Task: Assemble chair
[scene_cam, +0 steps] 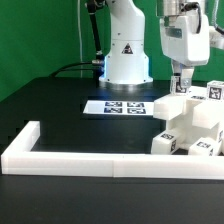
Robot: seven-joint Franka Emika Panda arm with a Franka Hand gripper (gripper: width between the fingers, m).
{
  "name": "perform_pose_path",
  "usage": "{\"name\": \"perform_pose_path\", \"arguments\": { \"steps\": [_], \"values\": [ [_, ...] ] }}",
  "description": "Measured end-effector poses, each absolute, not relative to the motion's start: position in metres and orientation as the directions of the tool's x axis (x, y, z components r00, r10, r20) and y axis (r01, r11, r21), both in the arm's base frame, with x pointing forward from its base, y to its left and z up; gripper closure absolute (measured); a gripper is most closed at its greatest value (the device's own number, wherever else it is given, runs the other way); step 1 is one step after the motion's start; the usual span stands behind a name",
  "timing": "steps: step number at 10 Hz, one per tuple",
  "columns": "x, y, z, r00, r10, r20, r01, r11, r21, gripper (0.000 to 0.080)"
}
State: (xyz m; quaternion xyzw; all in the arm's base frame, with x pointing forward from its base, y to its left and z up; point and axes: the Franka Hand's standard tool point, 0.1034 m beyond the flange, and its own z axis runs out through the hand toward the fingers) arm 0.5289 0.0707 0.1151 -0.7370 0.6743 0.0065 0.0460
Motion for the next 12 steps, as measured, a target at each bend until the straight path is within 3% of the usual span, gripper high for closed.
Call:
{"name": "perform_pose_path", "arguments": {
  "steps": [1, 7, 12],
  "values": [
    [0.5285, 0.0714, 0.1146, 0.112, -0.991, -0.070, -0.992, -0.108, -0.059, 0.0178],
    [0.5277, 0.0755, 0.1138, 0.648, -0.761, -0.023, -0.760, -0.645, -0.084, 0.0150],
    [0.5272, 0.0706, 0.1118, 0.892, -0.452, 0.013, -0.450, -0.890, -0.070, 0.0150]
  ]
}}
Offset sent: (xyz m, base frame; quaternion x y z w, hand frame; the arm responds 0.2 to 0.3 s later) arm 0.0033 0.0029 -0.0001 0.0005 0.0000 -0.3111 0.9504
